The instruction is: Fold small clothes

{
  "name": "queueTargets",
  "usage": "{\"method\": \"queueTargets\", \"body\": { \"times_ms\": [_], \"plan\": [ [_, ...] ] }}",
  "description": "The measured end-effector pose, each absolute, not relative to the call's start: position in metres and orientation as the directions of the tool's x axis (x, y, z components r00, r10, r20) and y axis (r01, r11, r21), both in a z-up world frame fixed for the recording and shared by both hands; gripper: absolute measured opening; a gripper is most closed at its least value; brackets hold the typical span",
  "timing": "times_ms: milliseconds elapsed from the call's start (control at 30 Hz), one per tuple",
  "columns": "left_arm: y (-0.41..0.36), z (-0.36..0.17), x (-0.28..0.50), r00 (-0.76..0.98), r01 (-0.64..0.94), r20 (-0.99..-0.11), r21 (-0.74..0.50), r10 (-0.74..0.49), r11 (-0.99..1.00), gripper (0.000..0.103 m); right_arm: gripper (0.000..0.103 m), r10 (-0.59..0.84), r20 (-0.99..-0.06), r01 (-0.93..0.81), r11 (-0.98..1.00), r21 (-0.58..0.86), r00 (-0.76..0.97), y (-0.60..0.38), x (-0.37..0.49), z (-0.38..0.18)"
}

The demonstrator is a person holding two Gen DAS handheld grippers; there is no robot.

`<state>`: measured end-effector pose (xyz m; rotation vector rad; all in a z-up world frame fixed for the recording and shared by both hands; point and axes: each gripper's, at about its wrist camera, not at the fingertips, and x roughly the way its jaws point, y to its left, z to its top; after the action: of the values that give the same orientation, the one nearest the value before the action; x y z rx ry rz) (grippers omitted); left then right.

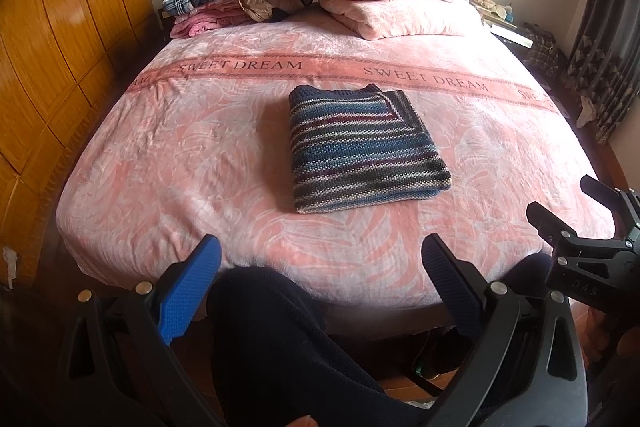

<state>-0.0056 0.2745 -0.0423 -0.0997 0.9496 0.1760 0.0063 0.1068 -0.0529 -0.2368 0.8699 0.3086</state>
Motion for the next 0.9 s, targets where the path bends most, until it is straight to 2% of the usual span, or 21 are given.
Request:
{"method": "queueTargets", "body": {
  "times_ms": [167, 900],
  "plan": [
    [0.273, -0.042, -0.013, 0.569, -0.193, -0.816, -0.015, 0.099, 0.981, 0.100, 0.099, 0.142, -0.738, -0.362, 0.920, -0.146, 0.660, 0.115, -0.008, -0.048],
    [0.260, -0.031, -0.041, 0.582, -0.187, -0.806, 0.000, 0.111, 0.982, 0.100, 0.099, 0.187, -0.721, -0.380, 0.918, -0.114, 0.667, 0.113, -0.037, -0.024]
  ]
}}
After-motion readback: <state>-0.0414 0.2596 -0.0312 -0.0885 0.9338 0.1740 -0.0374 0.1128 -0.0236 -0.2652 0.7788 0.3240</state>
